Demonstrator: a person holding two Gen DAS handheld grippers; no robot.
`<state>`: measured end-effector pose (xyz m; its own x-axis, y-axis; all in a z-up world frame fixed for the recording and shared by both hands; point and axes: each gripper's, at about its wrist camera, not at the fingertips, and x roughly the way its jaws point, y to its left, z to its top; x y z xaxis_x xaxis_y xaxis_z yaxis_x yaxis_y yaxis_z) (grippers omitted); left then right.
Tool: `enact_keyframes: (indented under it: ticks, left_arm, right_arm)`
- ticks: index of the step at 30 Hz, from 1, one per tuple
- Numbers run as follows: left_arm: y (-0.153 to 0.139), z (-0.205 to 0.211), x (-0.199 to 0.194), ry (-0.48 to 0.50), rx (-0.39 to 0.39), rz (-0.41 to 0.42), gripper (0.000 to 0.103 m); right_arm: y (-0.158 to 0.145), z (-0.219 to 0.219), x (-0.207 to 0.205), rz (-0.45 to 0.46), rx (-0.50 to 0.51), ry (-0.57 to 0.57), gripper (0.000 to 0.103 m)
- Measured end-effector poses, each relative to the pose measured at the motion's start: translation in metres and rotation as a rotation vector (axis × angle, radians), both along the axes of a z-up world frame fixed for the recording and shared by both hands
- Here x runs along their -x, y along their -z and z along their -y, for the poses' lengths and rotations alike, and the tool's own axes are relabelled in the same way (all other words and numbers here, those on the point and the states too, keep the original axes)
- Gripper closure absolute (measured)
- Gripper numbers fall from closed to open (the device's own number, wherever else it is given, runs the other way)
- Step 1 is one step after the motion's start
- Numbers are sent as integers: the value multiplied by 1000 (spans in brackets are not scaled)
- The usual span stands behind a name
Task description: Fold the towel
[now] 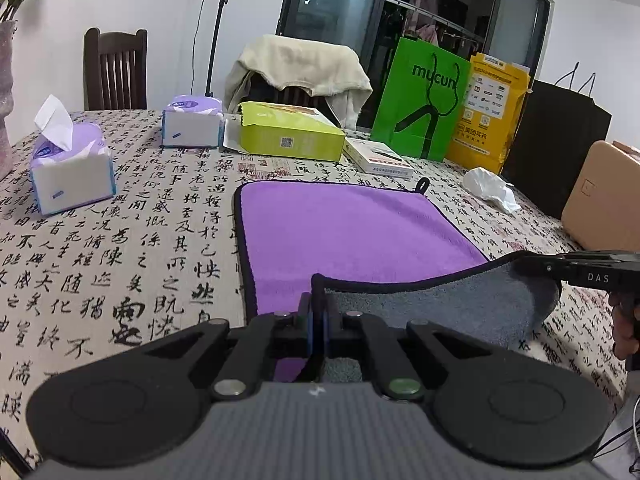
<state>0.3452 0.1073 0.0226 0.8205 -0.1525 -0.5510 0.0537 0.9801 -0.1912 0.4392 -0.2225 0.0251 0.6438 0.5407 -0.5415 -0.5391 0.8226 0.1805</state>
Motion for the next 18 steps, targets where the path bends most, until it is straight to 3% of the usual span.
enact_keyframes:
  ticks: [18]
  left_arm:
    - [-22,0,-48,27,-68,29,98]
  right_arm:
    - [-15,-9,-50,4,-9,-5,99]
